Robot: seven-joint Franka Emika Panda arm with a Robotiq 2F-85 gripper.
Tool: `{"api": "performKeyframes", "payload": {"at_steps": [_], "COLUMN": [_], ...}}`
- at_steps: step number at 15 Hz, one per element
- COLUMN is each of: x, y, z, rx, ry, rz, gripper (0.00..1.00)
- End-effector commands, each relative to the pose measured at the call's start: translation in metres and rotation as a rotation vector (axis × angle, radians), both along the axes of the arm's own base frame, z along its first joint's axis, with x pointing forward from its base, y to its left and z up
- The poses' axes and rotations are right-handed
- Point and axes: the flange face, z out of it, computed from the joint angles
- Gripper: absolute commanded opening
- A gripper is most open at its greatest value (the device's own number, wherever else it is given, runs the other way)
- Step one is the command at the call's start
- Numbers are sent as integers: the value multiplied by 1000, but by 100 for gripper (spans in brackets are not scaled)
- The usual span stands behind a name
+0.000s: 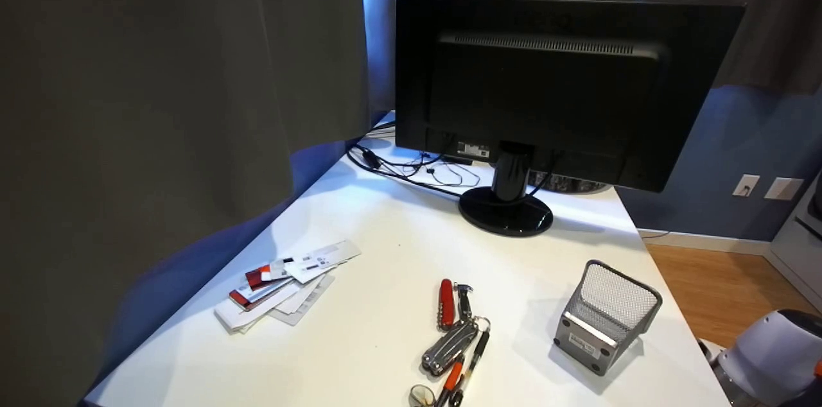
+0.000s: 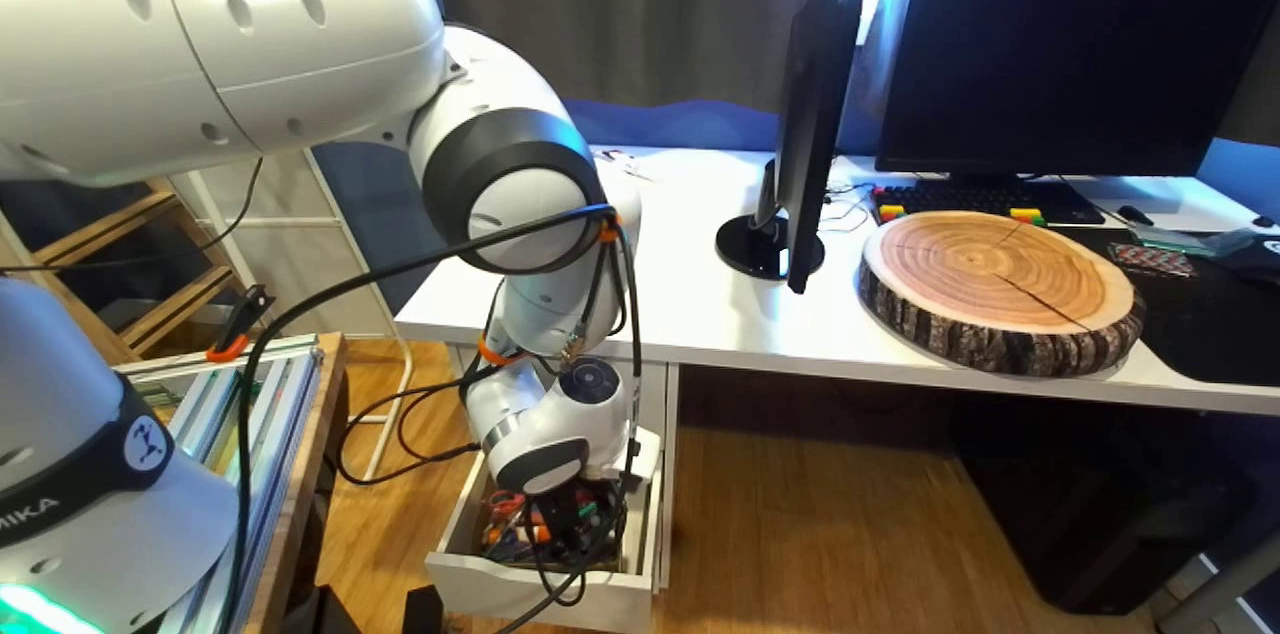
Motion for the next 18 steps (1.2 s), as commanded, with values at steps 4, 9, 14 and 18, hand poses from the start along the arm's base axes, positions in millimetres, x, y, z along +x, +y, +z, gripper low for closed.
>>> {"api": "performKeyframes", "payload": {"at_steps": [4, 9, 14, 18], "x": [10, 13, 17, 21], "y": [4, 11, 15, 17], "z": [-1, -5, -6, -6], "rx": [-8, -27, -42, -44], "ry": [15, 46, 60, 57], "rz": [-11, 6, 6, -14], "gripper": [80, 93, 46, 17]}}
